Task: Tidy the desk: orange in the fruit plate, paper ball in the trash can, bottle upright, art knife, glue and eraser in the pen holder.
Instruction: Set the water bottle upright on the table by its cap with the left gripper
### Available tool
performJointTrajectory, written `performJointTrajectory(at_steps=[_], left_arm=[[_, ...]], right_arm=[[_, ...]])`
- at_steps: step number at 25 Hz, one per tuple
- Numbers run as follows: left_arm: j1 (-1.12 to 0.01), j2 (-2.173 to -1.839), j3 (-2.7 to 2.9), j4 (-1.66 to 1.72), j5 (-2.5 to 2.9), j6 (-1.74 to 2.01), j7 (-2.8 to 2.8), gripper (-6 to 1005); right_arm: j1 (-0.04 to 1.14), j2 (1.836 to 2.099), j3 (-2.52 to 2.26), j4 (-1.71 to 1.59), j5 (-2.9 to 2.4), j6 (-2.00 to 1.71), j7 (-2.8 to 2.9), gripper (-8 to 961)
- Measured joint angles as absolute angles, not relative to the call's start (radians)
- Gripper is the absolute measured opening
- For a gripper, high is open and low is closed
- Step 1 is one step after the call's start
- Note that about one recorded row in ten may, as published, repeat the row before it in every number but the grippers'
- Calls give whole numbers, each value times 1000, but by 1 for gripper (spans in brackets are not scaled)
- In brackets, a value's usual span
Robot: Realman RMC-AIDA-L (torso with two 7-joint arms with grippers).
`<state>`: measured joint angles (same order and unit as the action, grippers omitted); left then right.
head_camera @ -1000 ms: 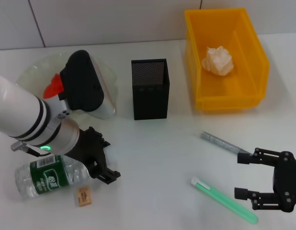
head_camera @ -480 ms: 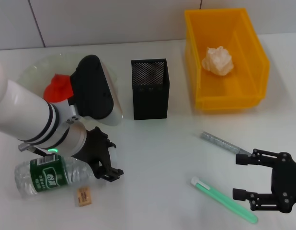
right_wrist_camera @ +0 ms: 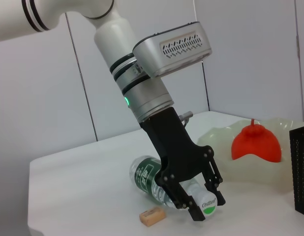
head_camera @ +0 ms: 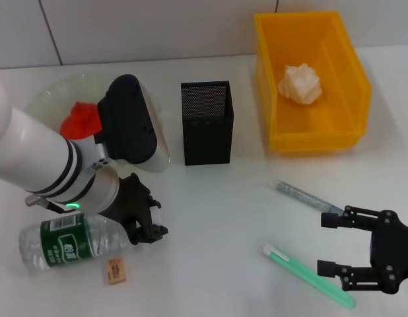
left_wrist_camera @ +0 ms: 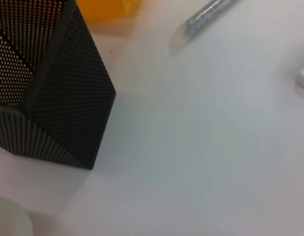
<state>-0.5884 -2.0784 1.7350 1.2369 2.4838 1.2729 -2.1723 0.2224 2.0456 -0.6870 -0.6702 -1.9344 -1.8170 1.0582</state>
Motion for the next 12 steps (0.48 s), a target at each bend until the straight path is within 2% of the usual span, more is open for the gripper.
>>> performJointTrajectory(at_steps=[9, 12], left_arm=[[-561, -2075, 1737, 1317, 2481, 1295, -2176, 432], [-498, -2073, 1693, 1466, 2479, 1323, -2180, 434]], right_arm=[[221, 2045, -680, -670, -1934, -1827, 1060, 797], [221, 2046, -679, -670, -1934, -1827, 1060, 797]])
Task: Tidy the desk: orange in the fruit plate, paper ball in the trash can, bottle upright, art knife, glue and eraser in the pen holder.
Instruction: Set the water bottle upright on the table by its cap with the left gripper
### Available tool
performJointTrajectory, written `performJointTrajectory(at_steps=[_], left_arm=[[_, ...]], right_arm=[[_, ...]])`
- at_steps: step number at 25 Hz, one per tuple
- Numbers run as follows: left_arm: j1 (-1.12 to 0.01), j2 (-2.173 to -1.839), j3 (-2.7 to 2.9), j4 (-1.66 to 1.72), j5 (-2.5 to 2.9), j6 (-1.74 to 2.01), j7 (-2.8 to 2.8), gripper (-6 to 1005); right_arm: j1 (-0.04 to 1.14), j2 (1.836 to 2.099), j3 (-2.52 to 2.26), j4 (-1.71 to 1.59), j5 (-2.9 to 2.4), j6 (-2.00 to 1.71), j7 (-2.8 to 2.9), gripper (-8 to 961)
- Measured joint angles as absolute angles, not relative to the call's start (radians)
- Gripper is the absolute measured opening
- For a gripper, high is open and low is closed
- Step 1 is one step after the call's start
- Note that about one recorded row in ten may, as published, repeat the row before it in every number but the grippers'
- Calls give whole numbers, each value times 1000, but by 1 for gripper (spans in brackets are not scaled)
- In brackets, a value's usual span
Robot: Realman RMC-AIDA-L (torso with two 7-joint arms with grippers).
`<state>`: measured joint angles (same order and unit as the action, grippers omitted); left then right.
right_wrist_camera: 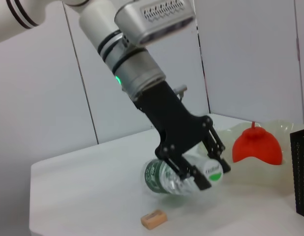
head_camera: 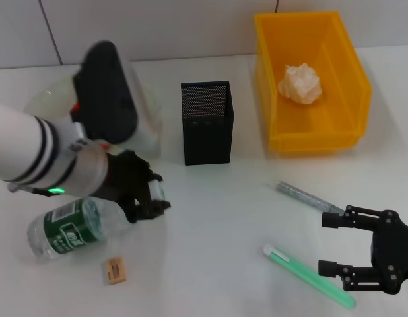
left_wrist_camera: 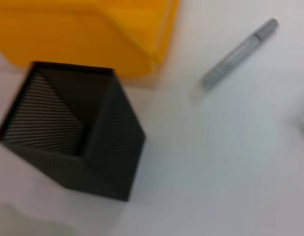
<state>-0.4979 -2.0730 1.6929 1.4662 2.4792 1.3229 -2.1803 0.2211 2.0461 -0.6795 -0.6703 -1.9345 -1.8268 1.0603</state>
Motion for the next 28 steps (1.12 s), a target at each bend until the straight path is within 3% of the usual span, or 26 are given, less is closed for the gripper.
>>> performJointTrajectory(at_steps=[17, 28], left_arm=[[-274, -2070, 1559, 1731, 2420, 1340, -2196, 450], [-238, -2070, 1527, 1776, 2363, 1317, -2201, 461]], right_arm=[[252, 2042, -684, -670, -1934, -1843, 1069, 798], [268, 2033, -687, -672, -1934, -1838, 1081, 798]])
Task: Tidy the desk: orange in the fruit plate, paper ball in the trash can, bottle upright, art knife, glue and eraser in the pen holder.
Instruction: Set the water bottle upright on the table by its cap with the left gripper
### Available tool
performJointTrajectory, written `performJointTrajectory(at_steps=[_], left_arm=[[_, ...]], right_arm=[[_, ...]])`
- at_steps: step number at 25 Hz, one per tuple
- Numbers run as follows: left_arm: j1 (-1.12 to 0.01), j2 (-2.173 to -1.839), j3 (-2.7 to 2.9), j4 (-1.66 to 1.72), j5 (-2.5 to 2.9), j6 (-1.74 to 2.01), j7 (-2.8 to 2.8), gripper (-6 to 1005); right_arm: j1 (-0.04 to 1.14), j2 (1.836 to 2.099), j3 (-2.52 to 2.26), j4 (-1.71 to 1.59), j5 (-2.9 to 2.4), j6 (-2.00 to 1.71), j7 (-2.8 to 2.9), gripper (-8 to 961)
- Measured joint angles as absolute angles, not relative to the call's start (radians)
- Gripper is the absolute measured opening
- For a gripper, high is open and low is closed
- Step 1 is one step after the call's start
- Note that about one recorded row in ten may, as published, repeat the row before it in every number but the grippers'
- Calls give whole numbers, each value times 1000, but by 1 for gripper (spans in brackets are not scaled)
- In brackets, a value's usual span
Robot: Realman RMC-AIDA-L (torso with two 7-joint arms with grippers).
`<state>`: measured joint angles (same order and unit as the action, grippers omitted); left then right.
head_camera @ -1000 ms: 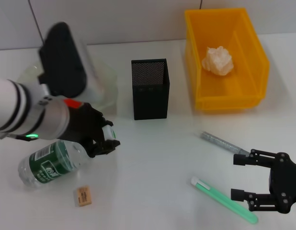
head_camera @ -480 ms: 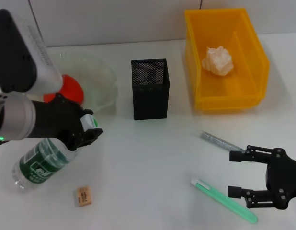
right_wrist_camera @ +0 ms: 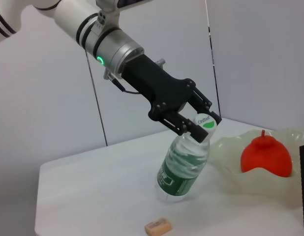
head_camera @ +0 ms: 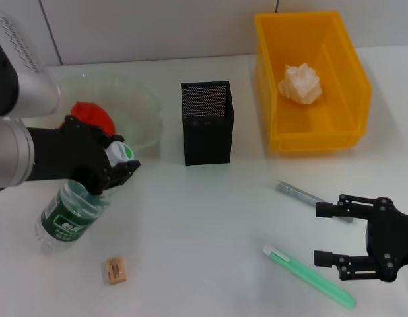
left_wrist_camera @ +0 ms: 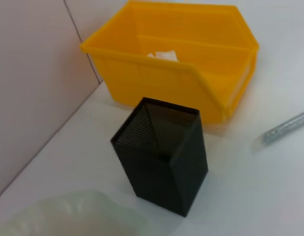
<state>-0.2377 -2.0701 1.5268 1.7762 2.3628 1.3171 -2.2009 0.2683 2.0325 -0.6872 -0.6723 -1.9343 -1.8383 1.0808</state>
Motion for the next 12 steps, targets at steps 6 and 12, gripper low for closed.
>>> performJointTrajectory(at_steps=[6, 12], left_arm=[[-228, -2070, 1509, 1776, 2349, 1299, -2219, 467], [-208, -2070, 1497, 1779, 2325, 1284, -2222, 472]], right_arm=[[271, 2031, -686, -671, -1934, -1835, 1081, 798], [274, 2029, -687, -670, -1934, -1832, 1081, 797]])
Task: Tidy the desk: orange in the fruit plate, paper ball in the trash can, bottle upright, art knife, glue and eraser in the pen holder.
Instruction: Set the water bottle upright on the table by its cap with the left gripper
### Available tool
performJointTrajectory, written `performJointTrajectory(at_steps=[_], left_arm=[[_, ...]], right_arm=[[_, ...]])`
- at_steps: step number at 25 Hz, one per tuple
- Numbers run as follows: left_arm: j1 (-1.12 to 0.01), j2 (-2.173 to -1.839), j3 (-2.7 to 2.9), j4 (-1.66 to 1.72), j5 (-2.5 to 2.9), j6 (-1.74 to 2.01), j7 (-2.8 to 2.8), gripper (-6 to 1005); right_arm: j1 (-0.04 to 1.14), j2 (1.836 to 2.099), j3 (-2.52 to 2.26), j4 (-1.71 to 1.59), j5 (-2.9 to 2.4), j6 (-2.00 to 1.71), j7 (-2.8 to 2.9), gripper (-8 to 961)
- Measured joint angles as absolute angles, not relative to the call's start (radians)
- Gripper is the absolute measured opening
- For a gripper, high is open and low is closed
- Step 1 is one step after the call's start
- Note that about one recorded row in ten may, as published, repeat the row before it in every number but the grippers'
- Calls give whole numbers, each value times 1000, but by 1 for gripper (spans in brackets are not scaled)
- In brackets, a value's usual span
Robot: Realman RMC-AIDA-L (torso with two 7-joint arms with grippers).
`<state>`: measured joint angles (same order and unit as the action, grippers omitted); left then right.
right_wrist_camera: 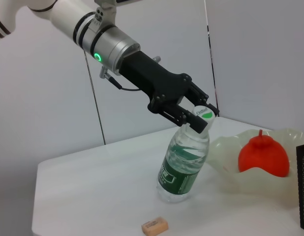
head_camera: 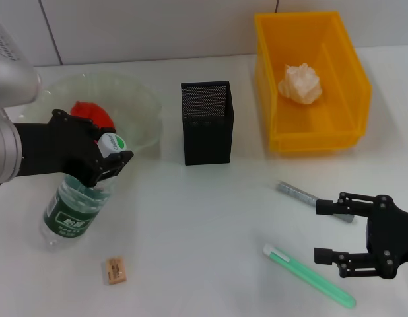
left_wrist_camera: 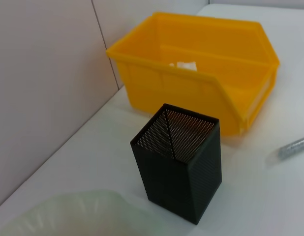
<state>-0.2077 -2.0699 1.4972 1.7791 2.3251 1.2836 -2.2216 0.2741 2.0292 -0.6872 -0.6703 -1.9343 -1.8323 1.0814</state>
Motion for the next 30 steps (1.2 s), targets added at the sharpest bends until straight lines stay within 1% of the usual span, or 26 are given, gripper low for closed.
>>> performJointTrajectory(at_steps=[15, 30], left_arm=[[-142, -2069, 1479, 1810, 2240, 1249, -2209, 487], [-117, -2070, 1467, 1801, 2185, 1200, -2193, 501]], right_arm=[[275, 2031, -683, -670, -1946, -1833, 1081, 798], [283, 2030, -687, -670, -1948, -1831, 1081, 797]])
